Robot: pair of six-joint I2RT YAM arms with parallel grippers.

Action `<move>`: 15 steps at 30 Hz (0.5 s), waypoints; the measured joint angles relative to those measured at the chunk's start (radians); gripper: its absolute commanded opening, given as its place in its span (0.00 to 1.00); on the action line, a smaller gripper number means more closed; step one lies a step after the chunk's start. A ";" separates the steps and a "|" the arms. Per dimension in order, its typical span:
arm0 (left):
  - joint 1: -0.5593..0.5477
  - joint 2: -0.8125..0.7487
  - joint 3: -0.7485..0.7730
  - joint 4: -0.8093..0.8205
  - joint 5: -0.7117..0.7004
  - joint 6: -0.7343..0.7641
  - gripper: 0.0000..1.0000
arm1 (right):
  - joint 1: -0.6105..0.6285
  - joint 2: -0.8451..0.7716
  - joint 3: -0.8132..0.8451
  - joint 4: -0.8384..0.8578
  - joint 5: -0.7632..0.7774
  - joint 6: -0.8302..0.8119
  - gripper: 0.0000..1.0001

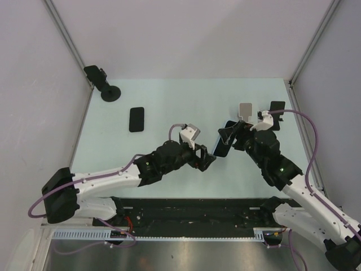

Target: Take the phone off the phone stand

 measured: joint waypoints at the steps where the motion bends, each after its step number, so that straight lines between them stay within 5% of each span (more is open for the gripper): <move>1: -0.003 0.021 0.013 0.011 -0.004 0.000 0.85 | 0.000 -0.010 -0.005 0.002 -0.004 0.002 0.00; 9: -0.014 0.132 0.073 0.092 -0.029 0.000 0.66 | 0.001 -0.054 -0.021 0.021 -0.031 0.020 0.00; 15: -0.025 0.167 0.082 0.113 -0.021 -0.006 0.30 | 0.002 -0.069 -0.039 0.042 -0.045 0.027 0.00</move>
